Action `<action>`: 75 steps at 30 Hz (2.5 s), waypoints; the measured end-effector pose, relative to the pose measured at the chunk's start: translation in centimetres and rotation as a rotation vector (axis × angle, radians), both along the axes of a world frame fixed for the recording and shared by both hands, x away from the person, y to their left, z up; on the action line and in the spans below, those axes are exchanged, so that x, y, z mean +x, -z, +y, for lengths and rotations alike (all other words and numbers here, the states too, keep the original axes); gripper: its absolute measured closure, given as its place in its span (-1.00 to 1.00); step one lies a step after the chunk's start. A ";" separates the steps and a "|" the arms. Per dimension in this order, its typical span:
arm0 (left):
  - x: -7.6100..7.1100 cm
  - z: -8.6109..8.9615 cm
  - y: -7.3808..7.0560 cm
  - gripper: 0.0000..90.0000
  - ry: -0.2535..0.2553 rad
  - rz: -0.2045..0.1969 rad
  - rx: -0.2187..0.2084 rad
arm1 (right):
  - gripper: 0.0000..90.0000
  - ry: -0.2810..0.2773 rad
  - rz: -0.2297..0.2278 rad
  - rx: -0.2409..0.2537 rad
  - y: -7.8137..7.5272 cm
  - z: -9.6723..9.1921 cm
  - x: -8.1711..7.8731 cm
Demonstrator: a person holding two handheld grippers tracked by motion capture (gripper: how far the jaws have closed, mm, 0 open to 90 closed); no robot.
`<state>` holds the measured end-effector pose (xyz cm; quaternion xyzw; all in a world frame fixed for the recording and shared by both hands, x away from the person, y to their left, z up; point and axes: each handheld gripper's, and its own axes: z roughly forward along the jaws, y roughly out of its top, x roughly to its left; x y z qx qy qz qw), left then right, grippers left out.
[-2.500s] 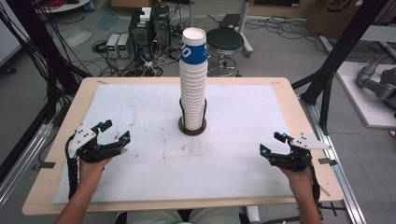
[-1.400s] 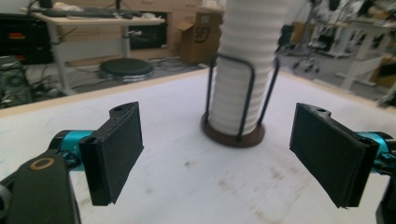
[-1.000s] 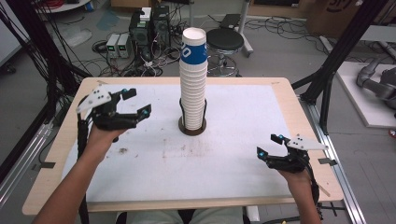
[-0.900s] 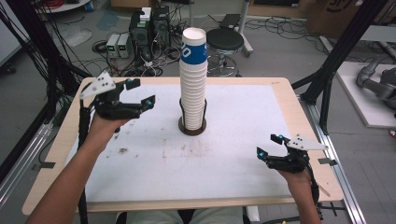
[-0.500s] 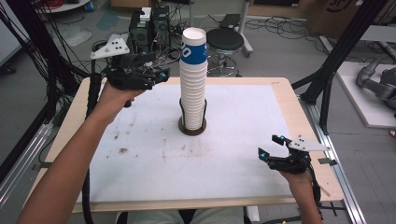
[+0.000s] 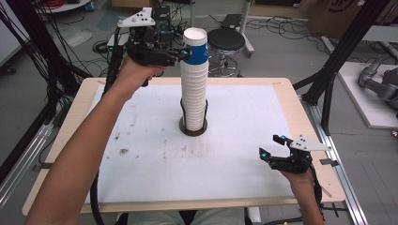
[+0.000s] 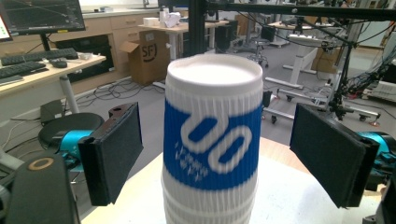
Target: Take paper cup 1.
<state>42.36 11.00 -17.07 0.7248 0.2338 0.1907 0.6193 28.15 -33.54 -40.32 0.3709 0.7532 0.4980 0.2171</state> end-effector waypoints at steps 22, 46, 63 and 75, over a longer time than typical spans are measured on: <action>2.0 -2.8 -1.8 -0.32 -0.002 0.037 0.047 | -0.55 -0.003 -0.002 0.007 -0.1 -0.2 -0.1; -1.5 1.2 -7.7 -0.30 -0.014 -0.071 -0.162 | -0.55 -0.014 -0.014 0.027 -0.1 0.1 -0.1; -6.9 8.4 -6.5 -0.30 -0.027 -0.088 -0.161 | -0.55 -0.025 -0.014 0.028 -0.2 0.8 -0.1; -8.4 10.7 -2.1 -0.30 -0.026 -0.048 -0.109 | -0.55 -0.039 -0.009 0.018 -0.1 1.3 0.0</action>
